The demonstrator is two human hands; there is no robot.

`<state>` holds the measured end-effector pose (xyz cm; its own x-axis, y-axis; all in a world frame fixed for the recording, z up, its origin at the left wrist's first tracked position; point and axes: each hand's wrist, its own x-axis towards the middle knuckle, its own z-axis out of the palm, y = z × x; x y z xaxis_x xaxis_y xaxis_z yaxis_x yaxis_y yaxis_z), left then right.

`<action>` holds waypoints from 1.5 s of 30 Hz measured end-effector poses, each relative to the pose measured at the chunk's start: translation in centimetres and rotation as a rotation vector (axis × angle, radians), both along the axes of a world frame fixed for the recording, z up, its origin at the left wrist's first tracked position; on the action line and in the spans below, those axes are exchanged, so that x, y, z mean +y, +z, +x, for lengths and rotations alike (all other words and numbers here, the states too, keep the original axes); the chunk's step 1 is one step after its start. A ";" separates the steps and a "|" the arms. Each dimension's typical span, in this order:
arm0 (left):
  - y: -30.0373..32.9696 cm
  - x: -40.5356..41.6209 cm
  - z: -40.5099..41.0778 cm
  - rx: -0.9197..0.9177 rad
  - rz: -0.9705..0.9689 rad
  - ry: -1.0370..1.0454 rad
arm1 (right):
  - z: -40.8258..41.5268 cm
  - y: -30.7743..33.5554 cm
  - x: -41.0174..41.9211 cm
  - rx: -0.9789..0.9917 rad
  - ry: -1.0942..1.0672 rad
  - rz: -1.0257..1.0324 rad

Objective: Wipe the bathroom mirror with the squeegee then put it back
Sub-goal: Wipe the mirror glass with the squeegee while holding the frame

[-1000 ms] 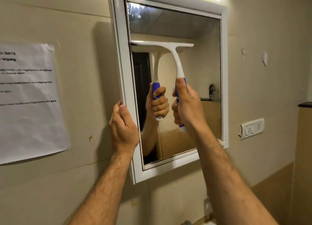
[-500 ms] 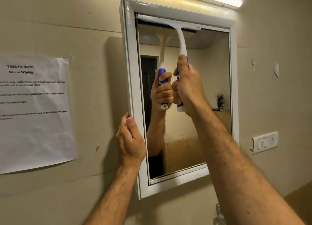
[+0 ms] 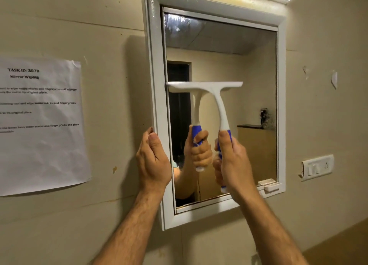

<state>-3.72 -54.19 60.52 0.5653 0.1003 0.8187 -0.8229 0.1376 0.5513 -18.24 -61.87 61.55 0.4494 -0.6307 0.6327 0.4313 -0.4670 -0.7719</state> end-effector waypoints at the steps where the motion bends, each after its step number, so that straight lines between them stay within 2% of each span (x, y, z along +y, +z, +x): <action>1: 0.0 0.0 0.0 0.000 -0.003 -0.002 | -0.1 -0.9 -0.1 0.004 0.018 0.016; 10: -0.3 -0.3 0.6 -0.016 -0.005 -0.010 | -0.1 1.3 -0.7 -0.070 -0.009 0.015; 13: -0.5 -0.4 0.6 -0.024 -0.016 -0.009 | 0.3 -1.4 -0.6 -0.076 -0.060 0.006; 19: -1.1 -0.3 0.4 -0.013 -0.058 -0.042 | -0.3 -7.9 0.9 -0.087 -0.022 0.065; 24: -3.9 -0.3 0.4 0.003 -0.056 -0.047 | -0.8 -7.0 1.4 -0.054 -0.020 0.117; 28: -3.8 -0.2 0.4 0.023 -0.070 -0.043 | -0.7 -6.2 1.6 -0.026 -0.026 0.125; 37: -4.2 -0.2 0.7 -0.008 -0.074 -0.053 | -1.0 -15.5 2.0 0.006 -0.075 0.202; 45: -4.3 -0.2 0.6 -0.029 -0.089 -0.058 | -0.5 -13.0 1.0 -0.016 -0.149 0.131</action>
